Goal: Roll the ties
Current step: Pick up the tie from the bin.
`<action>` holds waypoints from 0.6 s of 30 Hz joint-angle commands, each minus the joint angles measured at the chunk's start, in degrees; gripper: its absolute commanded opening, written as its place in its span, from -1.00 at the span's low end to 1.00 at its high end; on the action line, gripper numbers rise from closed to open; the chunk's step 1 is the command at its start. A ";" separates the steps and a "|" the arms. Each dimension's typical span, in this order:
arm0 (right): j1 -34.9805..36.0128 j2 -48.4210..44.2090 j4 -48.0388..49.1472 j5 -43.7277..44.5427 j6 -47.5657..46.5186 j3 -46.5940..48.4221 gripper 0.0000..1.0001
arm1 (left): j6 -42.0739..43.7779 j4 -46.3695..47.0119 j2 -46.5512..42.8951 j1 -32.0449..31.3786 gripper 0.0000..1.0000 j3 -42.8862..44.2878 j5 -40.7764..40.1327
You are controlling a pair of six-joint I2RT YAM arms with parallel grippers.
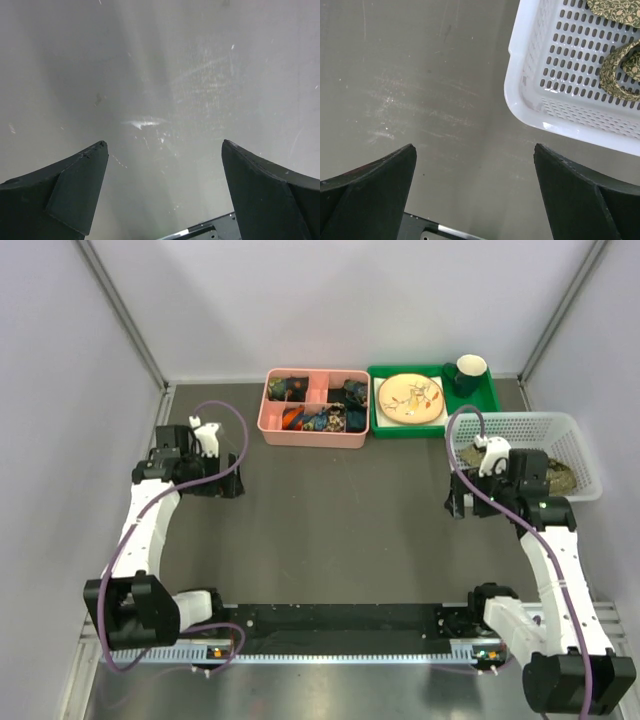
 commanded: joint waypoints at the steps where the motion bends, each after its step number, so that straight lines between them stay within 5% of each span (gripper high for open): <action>1: -0.53 4.52 -3.23 1.18 -1.63 7.90 0.98 | -0.33 -0.75 1.82 0.34 0.98 7.83 0.44; 11: -13.43 32.69 -20.81 -3.04 -19.63 42.83 0.97 | 0.90 -0.15 6.05 0.17 0.98 21.12 3.41; 18: -20.29 54.43 -28.30 5.37 -32.03 61.52 0.97 | 2.57 6.36 5.08 0.08 0.98 20.07 12.55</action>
